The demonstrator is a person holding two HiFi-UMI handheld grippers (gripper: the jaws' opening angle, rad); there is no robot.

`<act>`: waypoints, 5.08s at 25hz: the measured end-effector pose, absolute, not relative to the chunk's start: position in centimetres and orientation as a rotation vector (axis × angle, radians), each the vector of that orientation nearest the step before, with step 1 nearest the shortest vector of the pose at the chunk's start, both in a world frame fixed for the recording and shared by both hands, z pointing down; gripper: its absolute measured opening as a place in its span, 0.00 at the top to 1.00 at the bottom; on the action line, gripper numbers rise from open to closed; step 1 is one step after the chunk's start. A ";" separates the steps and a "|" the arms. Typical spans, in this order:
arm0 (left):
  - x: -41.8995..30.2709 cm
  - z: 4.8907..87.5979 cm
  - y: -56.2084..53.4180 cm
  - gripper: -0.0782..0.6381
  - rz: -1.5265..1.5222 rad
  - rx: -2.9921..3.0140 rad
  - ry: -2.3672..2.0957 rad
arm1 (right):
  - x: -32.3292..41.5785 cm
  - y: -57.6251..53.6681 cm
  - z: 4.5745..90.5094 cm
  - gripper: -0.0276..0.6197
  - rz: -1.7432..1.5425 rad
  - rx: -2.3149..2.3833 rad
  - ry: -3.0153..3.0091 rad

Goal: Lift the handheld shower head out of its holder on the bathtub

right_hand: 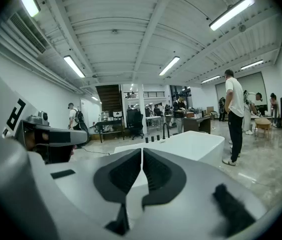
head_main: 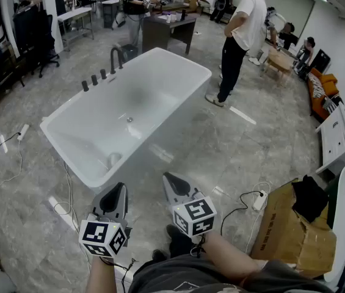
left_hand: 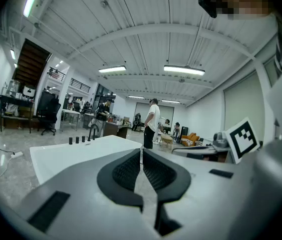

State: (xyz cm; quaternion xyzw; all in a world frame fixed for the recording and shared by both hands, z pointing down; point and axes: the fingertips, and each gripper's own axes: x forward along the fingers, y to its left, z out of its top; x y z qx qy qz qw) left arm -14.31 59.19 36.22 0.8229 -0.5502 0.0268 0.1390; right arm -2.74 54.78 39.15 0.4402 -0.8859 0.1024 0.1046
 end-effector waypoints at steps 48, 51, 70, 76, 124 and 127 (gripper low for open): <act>-8.9 37.9 42.2 0.85 0.076 2.317 -1.593 | 7.8 36.2 41.6 0.91 0.485 1.478 -2.596; -7.8 37.9 39.7 0.85 0.085 2.314 -1.588 | 8.9 34.0 41.8 0.91 0.503 1.481 -2.588; 0.1 37.2 29.0 0.85 0.104 2.324 -1.622 | 17.0 22.9 40.9 0.91 0.508 1.483 -2.686; 1.7 36.9 27.3 0.85 0.108 2.333 -1.610 | 18.4 21.7 39.9 0.91 0.484 1.519 -2.691; -18.5 42.2 -8.5 0.85 -0.034 2.152 -1.630 | 0.5 -14.8 44.2 0.91 0.412 1.387 -2.526; -19.2 42.1 -9.5 0.85 -0.036 2.143 -1.651 | -0.4 -16.5 44.2 0.91 0.444 1.363 -2.546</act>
